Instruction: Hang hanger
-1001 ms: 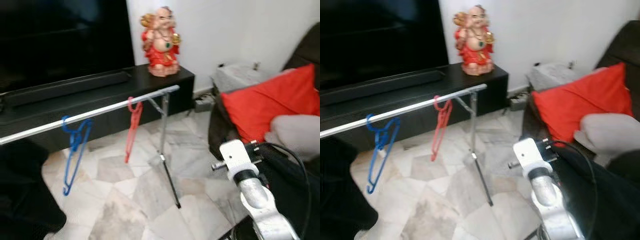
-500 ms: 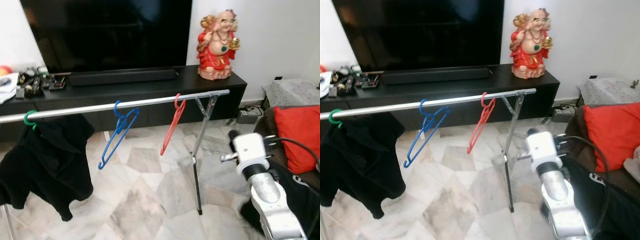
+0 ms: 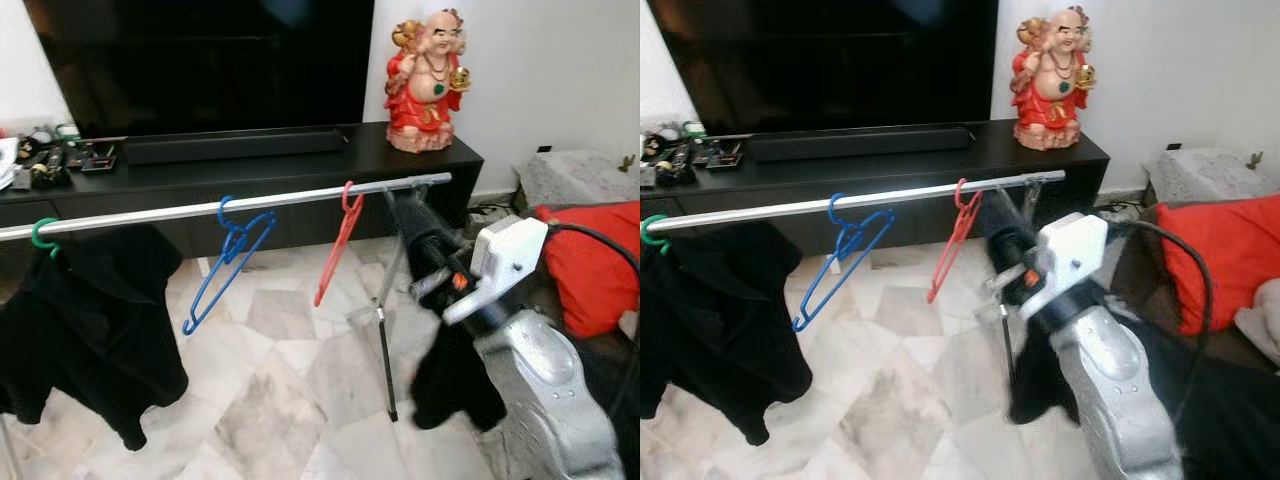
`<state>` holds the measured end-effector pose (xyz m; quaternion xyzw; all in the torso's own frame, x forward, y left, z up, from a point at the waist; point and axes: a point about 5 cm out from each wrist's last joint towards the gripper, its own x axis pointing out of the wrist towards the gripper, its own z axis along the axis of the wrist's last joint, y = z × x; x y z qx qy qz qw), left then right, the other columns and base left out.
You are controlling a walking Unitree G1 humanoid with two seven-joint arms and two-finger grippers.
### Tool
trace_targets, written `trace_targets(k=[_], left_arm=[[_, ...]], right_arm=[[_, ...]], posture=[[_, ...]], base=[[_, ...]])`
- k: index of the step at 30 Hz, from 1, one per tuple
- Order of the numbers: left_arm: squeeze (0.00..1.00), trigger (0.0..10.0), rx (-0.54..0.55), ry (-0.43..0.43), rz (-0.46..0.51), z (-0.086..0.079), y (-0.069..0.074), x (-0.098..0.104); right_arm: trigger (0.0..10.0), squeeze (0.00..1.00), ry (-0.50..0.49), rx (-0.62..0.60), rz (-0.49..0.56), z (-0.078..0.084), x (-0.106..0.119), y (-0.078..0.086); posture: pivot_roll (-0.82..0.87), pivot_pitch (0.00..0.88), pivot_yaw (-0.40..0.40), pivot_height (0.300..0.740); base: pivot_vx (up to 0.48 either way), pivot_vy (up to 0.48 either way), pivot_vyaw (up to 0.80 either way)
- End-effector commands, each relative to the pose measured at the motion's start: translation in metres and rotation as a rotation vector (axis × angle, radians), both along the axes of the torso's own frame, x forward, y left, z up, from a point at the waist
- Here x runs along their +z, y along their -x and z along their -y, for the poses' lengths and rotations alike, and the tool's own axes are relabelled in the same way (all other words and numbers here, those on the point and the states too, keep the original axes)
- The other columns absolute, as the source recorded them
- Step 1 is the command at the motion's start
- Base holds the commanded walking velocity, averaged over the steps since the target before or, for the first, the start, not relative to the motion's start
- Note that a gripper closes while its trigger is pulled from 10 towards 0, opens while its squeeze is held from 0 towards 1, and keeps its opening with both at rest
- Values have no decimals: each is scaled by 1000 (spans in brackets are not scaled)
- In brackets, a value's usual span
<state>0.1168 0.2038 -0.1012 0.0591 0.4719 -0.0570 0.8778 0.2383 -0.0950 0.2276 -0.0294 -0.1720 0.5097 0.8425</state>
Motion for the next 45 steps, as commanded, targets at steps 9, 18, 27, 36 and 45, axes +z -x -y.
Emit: trace_targets(k=[9, 18, 27, 36, 45], left_arm=[[0, 10000, -3, 12, -3, 1, 0, 0], [0, 10000, 2, 4, -11, -1, 2, -1], [0, 10000, 89, 2, 22, -8, 2, 1], [0, 10000, 247, 11, 97, -26, -10, 9], [0, 10000, 232, 1, 277, -30, -31, 24]], right_arm=[[10000, 0, 89, 85, -256, 7, -60, 7], [10000, 0, 104, -572, -456, 60, -119, -46], [10000, 0, -126, -1017, -600, 91, -146, -55], [10000, 0, -106, -1009, -627, 77, -163, -47], [10000, 0, -104, -1046, -597, 80, -165, -47]], posture=[[77, 52, -13, 740], [88, 52, -11, 740], [102, 38, -10, 740], [107, 0, -4, 740], [102, 0, 7, 740]], base=[[0, 0, 0], [0, 0, 0], [0, 0, 0], [0, 0, 0], [0, 0, 0]])
